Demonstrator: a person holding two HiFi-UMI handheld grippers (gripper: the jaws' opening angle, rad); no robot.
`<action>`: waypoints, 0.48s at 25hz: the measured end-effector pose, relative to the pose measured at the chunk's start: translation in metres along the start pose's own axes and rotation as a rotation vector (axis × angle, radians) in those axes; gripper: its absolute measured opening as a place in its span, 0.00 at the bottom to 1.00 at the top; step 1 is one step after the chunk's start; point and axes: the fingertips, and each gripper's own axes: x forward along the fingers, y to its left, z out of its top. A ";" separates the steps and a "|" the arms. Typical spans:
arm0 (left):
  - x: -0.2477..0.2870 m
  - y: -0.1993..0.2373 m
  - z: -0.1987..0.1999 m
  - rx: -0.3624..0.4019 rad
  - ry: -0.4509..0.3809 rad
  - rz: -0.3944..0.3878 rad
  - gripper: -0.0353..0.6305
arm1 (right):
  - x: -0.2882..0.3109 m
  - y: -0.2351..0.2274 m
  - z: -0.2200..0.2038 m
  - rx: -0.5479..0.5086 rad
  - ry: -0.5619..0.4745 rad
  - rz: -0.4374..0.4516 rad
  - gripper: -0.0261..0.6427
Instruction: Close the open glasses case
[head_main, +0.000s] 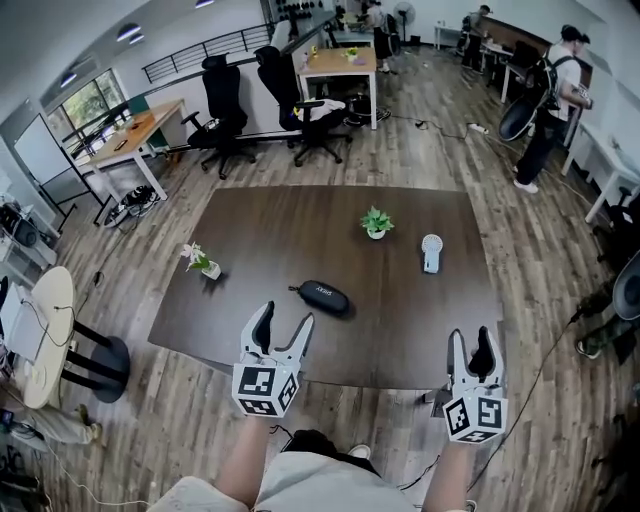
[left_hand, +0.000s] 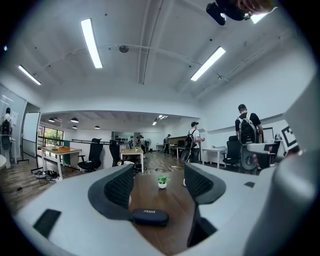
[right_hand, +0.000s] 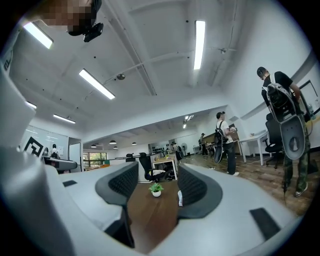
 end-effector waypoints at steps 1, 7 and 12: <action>0.001 0.000 0.000 -0.006 0.002 0.007 0.54 | 0.003 -0.002 0.000 0.005 -0.001 0.006 0.41; 0.004 0.013 0.003 -0.009 -0.005 0.063 0.54 | 0.030 0.002 -0.002 0.012 0.003 0.057 0.41; 0.013 0.038 0.002 0.007 -0.016 0.090 0.54 | 0.063 0.020 -0.004 -0.013 0.003 0.099 0.41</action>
